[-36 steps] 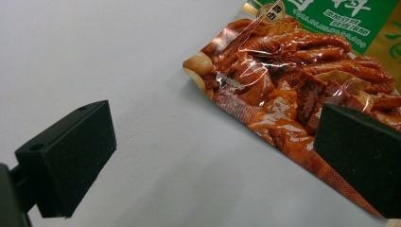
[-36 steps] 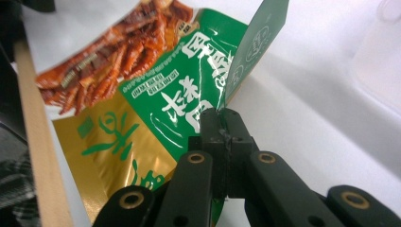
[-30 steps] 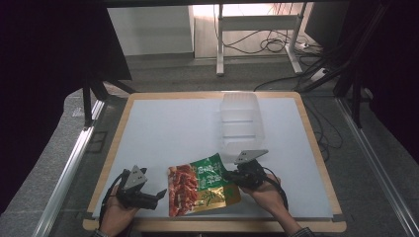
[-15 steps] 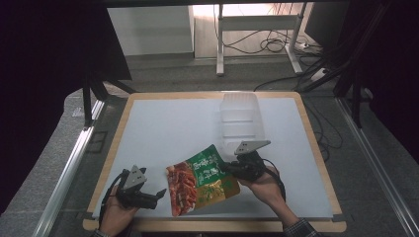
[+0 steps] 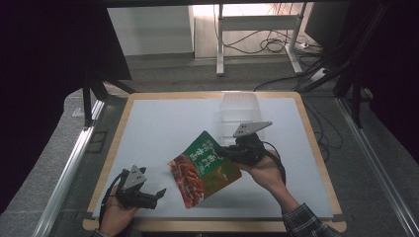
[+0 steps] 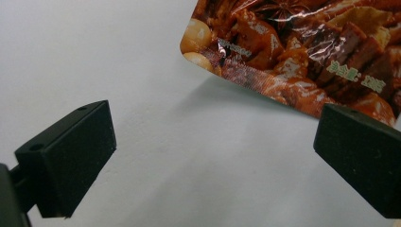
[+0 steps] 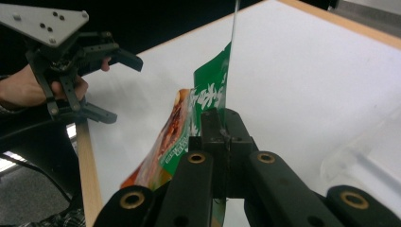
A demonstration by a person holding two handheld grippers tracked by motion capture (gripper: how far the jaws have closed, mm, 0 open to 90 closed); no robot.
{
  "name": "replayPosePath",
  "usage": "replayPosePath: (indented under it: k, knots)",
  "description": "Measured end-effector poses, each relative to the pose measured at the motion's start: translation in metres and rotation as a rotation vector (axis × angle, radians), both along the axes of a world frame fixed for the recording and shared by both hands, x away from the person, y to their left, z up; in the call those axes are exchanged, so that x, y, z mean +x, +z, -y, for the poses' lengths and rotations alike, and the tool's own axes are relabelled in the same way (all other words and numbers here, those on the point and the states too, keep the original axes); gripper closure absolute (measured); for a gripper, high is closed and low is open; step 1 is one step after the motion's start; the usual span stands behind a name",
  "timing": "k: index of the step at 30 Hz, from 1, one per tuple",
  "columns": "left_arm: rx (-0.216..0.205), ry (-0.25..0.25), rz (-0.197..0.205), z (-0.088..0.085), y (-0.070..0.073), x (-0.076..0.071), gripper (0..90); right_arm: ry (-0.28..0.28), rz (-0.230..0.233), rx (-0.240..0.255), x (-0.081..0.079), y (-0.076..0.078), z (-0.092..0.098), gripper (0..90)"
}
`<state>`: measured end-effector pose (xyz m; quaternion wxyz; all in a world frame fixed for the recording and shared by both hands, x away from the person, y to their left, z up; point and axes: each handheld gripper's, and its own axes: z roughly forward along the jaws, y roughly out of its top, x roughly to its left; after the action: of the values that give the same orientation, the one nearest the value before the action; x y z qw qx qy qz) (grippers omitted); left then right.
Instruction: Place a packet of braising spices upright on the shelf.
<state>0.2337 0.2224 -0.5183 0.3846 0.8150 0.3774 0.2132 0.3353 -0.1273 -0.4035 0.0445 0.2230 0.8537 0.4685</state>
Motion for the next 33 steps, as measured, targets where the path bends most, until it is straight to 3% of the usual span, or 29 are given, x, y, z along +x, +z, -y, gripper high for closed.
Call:
replayPosePath:
  k: [16, 24, 33]
  knots:
    - [-0.010, 0.002, 0.015, 0.000, 0.000, 0.000, 0.0, 0.035, 0.070, -0.011, 0.009, 0.049, -0.014, 89.7]
    - [-0.010, 0.001, 0.016, 0.000, 0.000, -0.001, 0.0, 0.024, 0.097, -0.017, 0.014, 0.062, -0.018, 89.8]
    - [-0.008, 0.002, 0.010, 0.001, 0.000, -0.001, 0.0, -0.017, 0.122, -0.016, 0.033, 0.079, -0.017, 89.7]
